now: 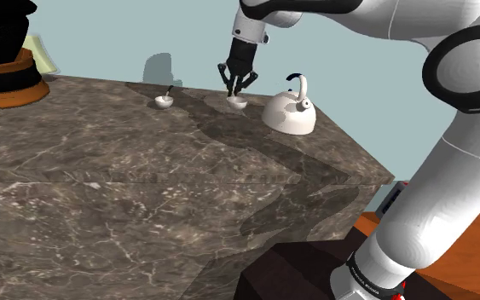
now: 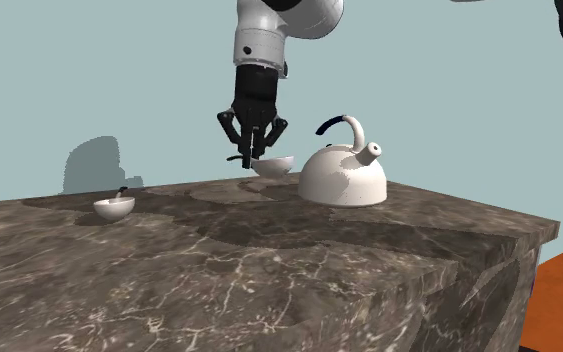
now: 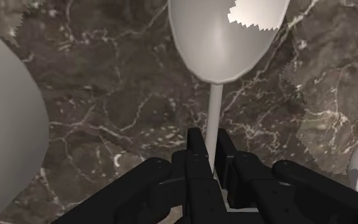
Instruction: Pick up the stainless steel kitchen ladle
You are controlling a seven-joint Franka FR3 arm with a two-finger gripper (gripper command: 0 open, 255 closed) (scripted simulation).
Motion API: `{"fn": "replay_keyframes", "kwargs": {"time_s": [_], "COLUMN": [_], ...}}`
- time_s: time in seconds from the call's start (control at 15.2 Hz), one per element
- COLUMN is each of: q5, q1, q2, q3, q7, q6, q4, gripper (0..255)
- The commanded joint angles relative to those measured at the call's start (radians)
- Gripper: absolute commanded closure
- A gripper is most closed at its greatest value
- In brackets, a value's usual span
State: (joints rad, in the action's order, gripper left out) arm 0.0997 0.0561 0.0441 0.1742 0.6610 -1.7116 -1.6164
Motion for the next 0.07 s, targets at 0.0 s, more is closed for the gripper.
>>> {"fn": "replay_keyframes", "kwargs": {"time_s": [0.0], "q5": [-0.001], "q1": [0.000], "q2": [0.002], "q3": [0.000], "q7": [0.001], "q6": [0.008], "q4": [0.009], "gripper": [255]}}
